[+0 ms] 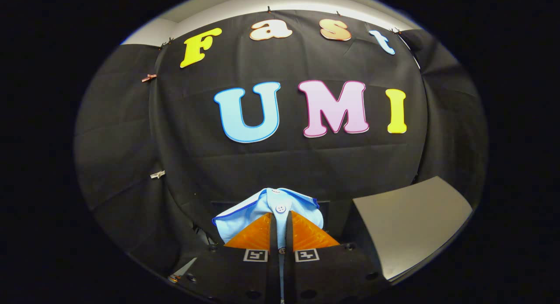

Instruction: Put the clothes into the washing machine and then close the washing machine lid.

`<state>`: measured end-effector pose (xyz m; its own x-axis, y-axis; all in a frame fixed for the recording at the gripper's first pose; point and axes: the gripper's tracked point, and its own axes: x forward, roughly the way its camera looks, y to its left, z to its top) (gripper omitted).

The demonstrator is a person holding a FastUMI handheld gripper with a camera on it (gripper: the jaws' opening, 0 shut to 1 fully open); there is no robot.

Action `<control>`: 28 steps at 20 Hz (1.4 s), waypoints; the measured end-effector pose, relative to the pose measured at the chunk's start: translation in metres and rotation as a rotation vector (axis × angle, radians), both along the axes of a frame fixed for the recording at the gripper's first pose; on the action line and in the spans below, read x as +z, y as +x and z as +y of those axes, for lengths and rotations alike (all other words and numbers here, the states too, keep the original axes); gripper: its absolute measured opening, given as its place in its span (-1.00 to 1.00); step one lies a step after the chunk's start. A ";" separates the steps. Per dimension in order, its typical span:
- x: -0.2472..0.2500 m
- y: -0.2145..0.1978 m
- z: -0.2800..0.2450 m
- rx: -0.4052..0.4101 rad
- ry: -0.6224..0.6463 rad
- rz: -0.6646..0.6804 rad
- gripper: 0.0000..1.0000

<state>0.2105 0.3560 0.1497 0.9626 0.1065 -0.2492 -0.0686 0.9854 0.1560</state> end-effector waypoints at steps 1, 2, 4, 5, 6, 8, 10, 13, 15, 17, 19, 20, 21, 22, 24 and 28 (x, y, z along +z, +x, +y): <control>-0.014 0.004 0.005 -0.001 -0.005 0.016 -0.84; -0.029 0.007 0.008 -0.010 -0.018 0.034 -0.84; -0.065 0.014 0.014 -0.022 -0.046 0.077 -0.84; -0.082 0.017 0.016 -0.028 -0.063 0.097 -0.84; -0.101 0.020 0.020 -0.026 -0.080 0.122 -0.84; -0.139 0.027 0.025 -0.021 -0.106 0.164 -0.85; -0.167 0.032 0.036 -0.006 -0.136 0.198 -0.85; -0.207 0.040 0.051 0.014 -0.153 0.243 -0.84; -0.238 0.044 0.056 0.017 -0.167 0.279 -0.84; -0.273 0.045 0.059 0.014 -0.194 0.332 -0.84; -0.309 0.046 0.061 0.016 -0.215 0.392 -0.84; -0.322 0.047 0.060 0.015 -0.223 0.423 -0.84; -0.336 0.047 0.060 0.017 -0.229 0.454 -0.84; -0.346 0.045 0.061 0.018 -0.226 0.479 -0.84; -0.360 0.046 0.062 0.020 -0.219 0.509 -0.84; -0.381 0.043 0.065 0.032 -0.226 0.573 -0.84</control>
<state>0.2534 0.4214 -0.2314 0.6665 0.0175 -0.7453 -0.0658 0.9972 -0.0354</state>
